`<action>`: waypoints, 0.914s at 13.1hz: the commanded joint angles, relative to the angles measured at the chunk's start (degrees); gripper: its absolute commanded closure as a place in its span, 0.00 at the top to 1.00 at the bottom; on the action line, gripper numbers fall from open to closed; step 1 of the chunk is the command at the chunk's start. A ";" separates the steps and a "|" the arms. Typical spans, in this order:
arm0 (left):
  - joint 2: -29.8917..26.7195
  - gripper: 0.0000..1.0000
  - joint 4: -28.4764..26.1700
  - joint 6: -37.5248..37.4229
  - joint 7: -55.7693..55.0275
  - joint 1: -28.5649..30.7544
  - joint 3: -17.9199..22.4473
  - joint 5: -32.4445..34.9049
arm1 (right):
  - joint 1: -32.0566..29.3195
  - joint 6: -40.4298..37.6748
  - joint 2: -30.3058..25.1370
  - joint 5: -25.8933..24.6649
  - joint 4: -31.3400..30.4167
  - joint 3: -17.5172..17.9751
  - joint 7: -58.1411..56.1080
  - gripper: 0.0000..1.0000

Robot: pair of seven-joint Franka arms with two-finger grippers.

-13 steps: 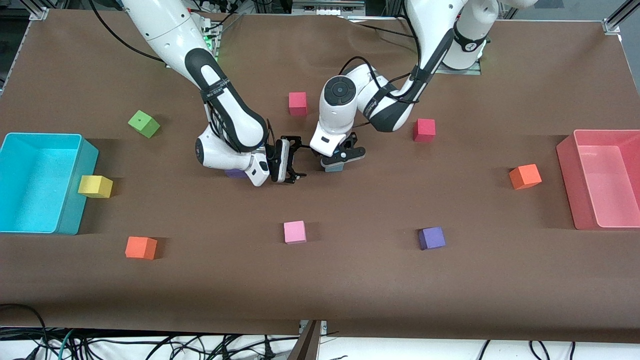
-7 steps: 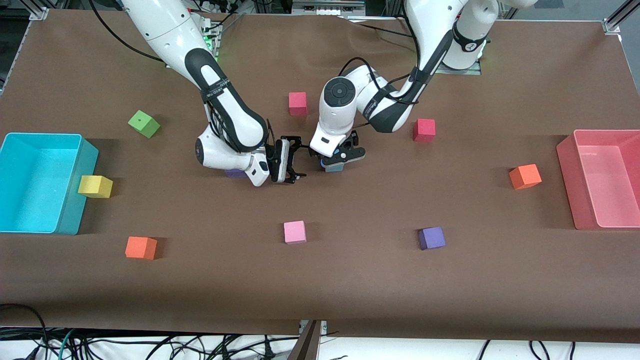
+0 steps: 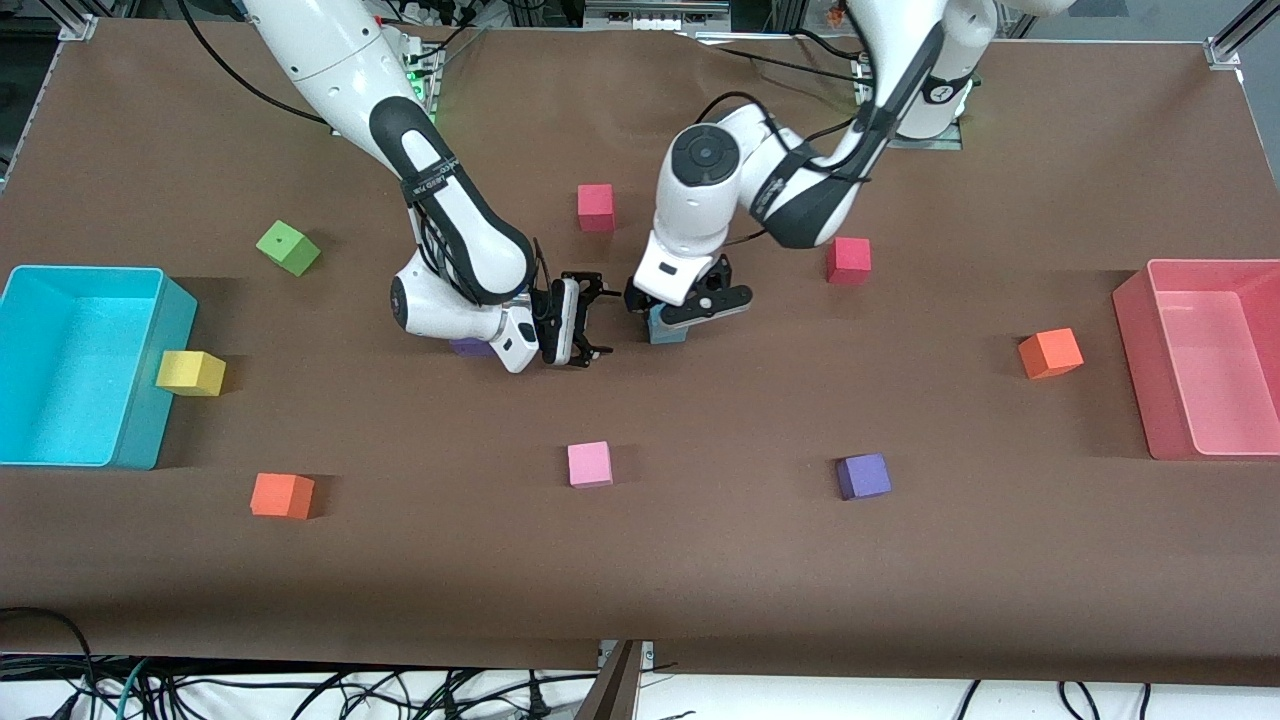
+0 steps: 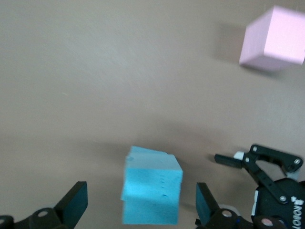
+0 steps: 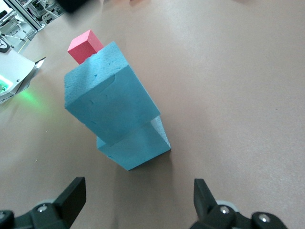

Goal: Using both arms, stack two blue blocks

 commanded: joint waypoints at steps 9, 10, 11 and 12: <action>-21.76 1.00 -4.58 -22.45 51.51 18.23 13.29 -6.25 | -2.01 -10.24 -1.75 -1.22 -0.28 -3.08 -0.33 1.00; -23.07 1.00 -4.58 -23.42 57.06 18.31 15.94 -6.26 | -2.01 -13.23 -2.54 -3.32 -0.19 -4.49 0.02 1.00; -24.30 1.00 -4.58 -24.21 60.77 18.32 18.32 -6.00 | -2.01 -16.91 -3.07 -6.21 0.07 -6.77 0.46 1.00; -25.36 1.00 -4.67 -25.52 62.72 18.75 19.04 -5.83 | -2.01 -21.04 -3.77 -9.72 0.77 -8.88 0.73 1.00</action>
